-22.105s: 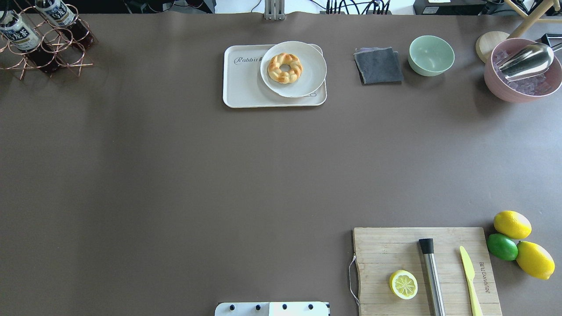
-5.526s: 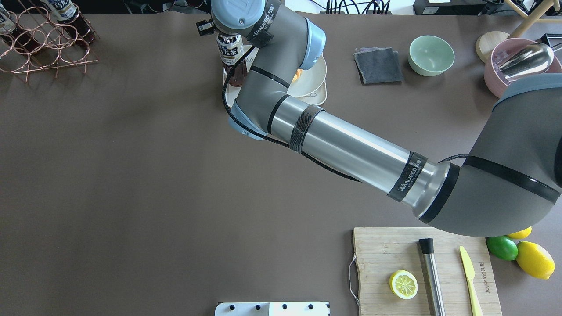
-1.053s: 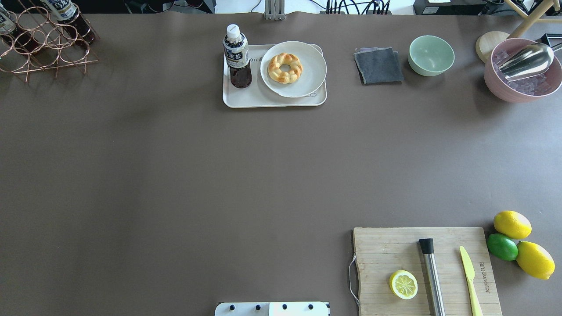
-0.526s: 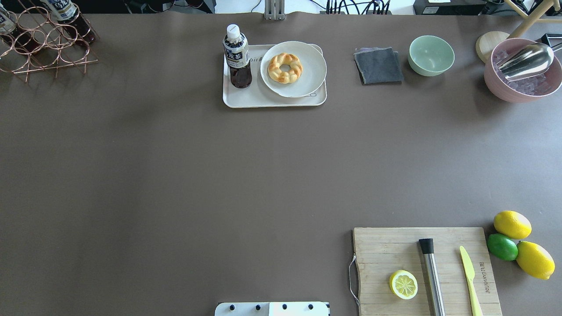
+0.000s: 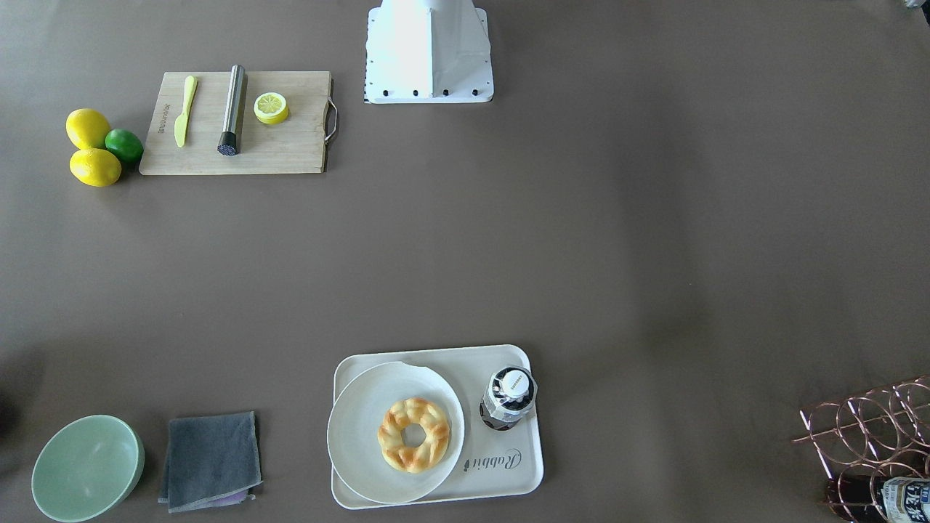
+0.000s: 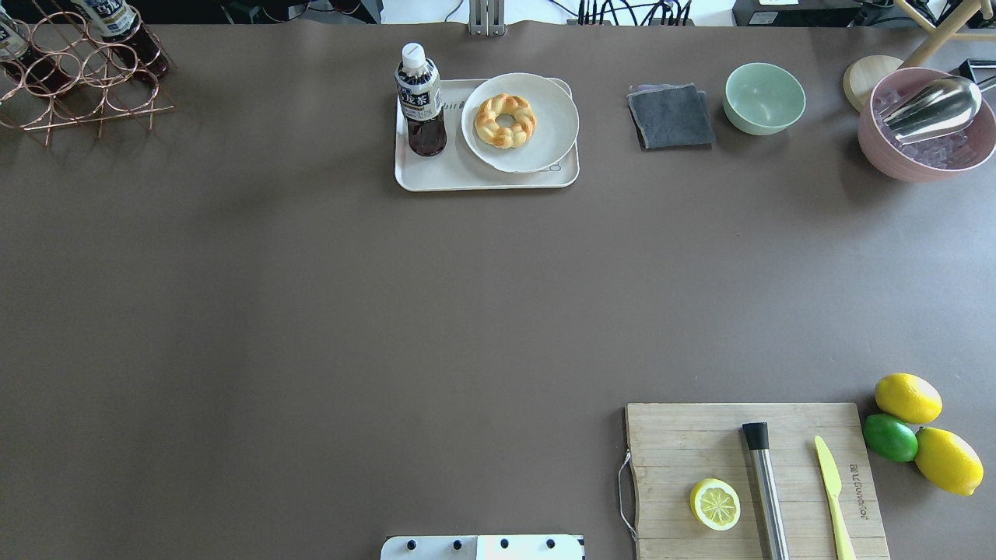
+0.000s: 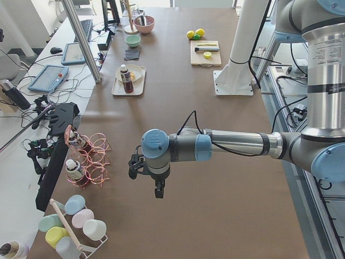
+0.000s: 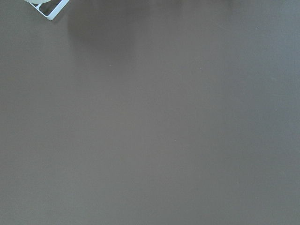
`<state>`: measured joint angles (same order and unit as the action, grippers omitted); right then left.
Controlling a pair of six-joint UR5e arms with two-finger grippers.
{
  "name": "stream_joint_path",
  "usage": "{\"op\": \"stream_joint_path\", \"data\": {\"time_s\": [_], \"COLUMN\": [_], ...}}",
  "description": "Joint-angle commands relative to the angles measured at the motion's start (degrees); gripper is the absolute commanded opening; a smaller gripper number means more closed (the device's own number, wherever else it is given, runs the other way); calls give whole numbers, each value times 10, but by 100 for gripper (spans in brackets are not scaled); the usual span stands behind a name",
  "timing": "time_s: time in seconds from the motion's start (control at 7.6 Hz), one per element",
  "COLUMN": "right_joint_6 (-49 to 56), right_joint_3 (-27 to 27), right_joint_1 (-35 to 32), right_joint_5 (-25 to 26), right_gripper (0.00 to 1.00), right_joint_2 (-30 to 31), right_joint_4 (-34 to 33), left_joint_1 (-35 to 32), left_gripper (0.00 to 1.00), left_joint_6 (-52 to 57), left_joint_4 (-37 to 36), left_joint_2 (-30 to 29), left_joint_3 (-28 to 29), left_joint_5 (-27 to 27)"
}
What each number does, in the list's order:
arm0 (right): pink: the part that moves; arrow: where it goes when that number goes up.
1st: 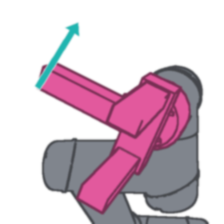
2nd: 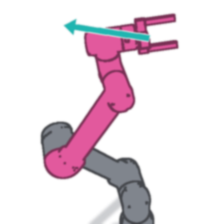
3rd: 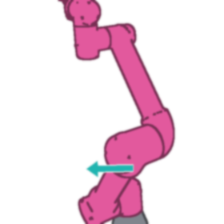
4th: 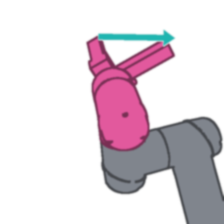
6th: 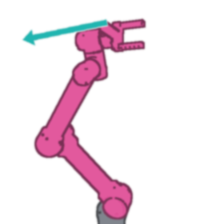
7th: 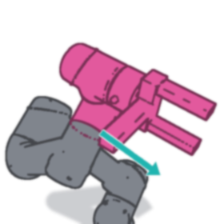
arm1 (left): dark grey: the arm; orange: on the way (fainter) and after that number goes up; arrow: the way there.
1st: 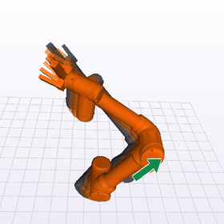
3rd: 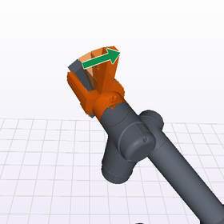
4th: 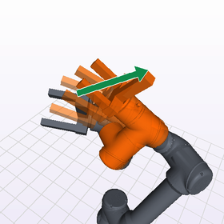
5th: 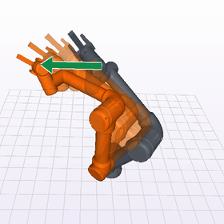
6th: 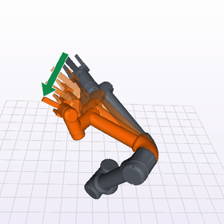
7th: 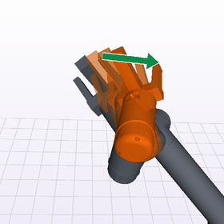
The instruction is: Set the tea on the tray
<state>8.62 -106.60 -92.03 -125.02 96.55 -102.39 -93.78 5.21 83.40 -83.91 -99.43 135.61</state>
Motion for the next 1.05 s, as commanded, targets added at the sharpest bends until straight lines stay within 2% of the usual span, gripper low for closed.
{"op": "stream_joint_path", "data": {"time_s": [0.0, 0.92], "right_joint_6": [1, 3], "right_joint_3": [-1, -4], "right_joint_1": [0, -1], "right_joint_5": [-1, -3], "right_gripper": [100, 100], "right_joint_2": [0, 1], "right_joint_4": [0, 0], "left_joint_1": [0, 0], "left_gripper": [99, 99], "left_joint_6": [1, 1], "left_joint_4": [2, -2], "left_joint_2": [9, 20], "left_joint_3": [-3, -1], "left_joint_5": [0, 1]}}
